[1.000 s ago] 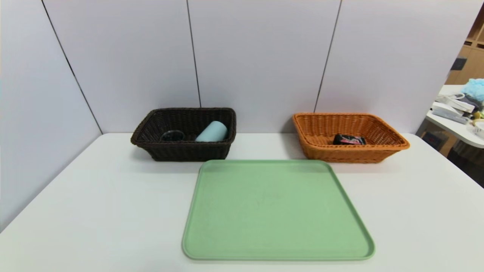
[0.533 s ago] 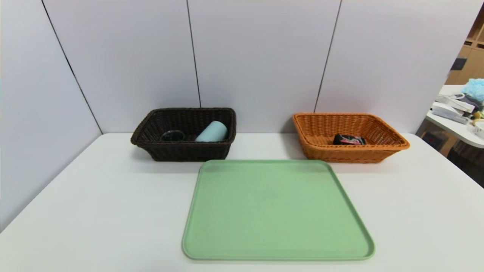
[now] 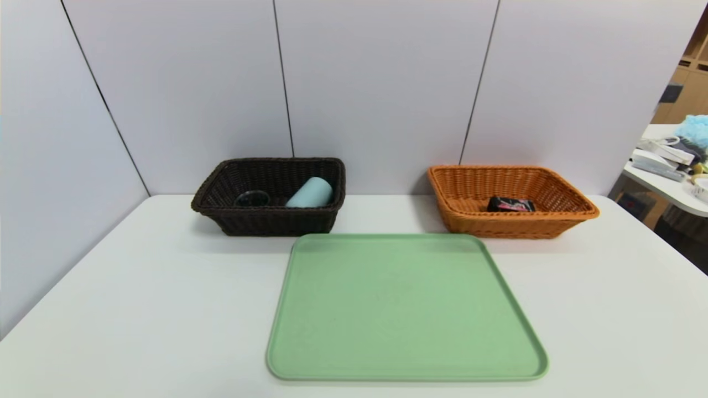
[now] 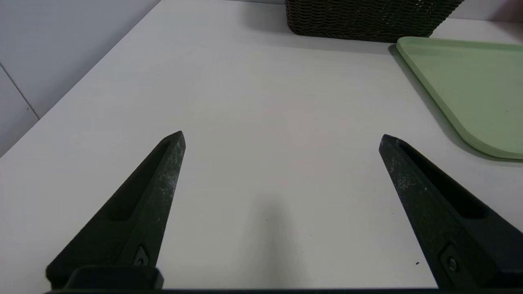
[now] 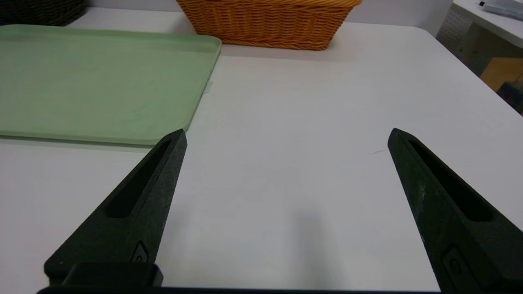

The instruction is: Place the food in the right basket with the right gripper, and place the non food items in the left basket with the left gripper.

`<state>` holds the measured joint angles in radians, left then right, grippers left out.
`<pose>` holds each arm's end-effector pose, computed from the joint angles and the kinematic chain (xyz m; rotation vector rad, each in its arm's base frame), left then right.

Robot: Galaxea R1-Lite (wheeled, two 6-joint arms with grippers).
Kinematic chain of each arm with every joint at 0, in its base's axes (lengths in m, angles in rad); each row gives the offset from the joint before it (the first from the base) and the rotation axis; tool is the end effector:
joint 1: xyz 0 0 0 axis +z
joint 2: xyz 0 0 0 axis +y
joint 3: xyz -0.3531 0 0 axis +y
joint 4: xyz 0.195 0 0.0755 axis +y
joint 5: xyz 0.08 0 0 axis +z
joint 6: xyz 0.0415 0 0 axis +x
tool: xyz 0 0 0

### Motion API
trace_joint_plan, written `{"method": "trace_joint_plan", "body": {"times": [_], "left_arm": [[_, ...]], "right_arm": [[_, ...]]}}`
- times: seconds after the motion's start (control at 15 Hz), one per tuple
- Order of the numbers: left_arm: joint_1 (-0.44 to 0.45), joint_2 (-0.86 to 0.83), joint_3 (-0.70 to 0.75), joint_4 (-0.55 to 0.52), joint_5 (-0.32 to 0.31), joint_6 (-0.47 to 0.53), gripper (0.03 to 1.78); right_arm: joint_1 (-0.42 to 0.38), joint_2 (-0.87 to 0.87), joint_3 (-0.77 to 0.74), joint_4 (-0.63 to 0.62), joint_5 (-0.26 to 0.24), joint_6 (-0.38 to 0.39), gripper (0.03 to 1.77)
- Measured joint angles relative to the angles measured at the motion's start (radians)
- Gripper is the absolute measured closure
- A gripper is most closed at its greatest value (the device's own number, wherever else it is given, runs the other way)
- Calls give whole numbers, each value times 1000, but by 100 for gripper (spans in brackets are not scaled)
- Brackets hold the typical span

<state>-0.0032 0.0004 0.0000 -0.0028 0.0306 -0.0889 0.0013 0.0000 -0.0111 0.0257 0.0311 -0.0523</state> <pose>-0.0366 0.0014 0.0759 -0.0889 -0.0036 0.0273 -0.0375 0.0012 0.0759 -0.0521 0.0137 0.0328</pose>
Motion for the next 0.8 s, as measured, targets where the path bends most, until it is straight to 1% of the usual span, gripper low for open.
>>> {"method": "trace_joint_plan", "body": {"times": [0.47, 0.73, 0.8], "left_arm": [[0, 0, 0, 0, 0, 2, 12], [0, 0, 0, -1, 0, 6, 12], [0, 0, 0, -1, 0, 6, 18]], "right_arm": [[0, 0, -1, 0, 1, 4, 10], [0, 0, 0, -1, -8, 6, 10], [0, 0, 0, -1, -9, 7, 10]]}}
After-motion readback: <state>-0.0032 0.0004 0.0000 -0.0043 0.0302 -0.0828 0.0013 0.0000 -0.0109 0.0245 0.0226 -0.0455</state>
